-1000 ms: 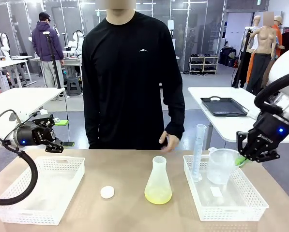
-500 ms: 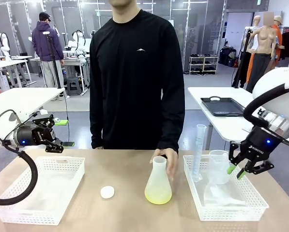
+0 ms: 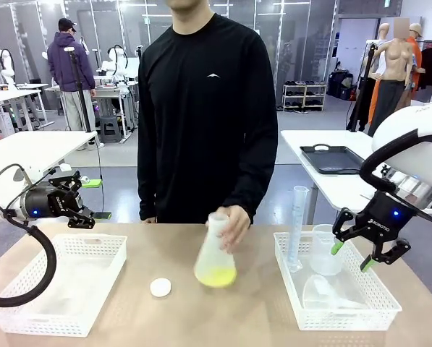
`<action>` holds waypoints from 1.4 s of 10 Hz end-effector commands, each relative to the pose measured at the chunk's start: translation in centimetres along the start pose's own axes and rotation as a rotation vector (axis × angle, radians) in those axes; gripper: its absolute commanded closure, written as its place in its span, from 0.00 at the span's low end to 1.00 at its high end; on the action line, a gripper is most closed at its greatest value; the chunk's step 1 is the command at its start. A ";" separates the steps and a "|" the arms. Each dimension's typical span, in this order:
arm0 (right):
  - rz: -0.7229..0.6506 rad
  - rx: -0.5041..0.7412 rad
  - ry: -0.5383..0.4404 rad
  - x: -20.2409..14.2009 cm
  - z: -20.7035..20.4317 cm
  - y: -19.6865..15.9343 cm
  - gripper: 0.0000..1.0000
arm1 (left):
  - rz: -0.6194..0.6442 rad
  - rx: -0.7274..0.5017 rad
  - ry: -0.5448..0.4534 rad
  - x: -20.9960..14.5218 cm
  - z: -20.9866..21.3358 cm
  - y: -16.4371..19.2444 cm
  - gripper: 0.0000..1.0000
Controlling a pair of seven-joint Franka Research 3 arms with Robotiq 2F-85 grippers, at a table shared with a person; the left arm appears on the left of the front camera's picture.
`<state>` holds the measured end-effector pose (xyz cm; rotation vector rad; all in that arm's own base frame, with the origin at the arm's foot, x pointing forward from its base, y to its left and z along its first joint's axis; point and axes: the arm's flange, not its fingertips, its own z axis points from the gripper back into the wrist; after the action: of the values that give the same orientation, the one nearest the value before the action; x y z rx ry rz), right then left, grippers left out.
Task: Prepare the solutions needed for the experiment.
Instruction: When the human places the Big flask in the center of the table, pick up the Big flask and place it in the left Organizing basket.
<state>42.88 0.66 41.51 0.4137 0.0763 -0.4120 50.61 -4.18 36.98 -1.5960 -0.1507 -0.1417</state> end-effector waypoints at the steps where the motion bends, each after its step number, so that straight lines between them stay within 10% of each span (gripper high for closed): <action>1: 0.005 0.001 0.001 -0.2 0.2 -0.1 0.31 | -0.006 0.003 0.004 0.0 0.0 -0.3 0.00; 9: 0.000 0.001 -0.001 0.0 0.1 0.0 0.30 | -0.006 0.003 0.004 0.0 0.0 -0.3 0.00; 14: 0.082 0.358 -0.244 -2.2 -0.4 4.6 0.30 | -0.006 0.003 0.004 0.0 0.0 -0.3 0.00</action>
<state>43.53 5.08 44.57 0.6194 -0.1968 -0.4526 50.61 -4.18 36.98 -1.5960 -0.1507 -0.1417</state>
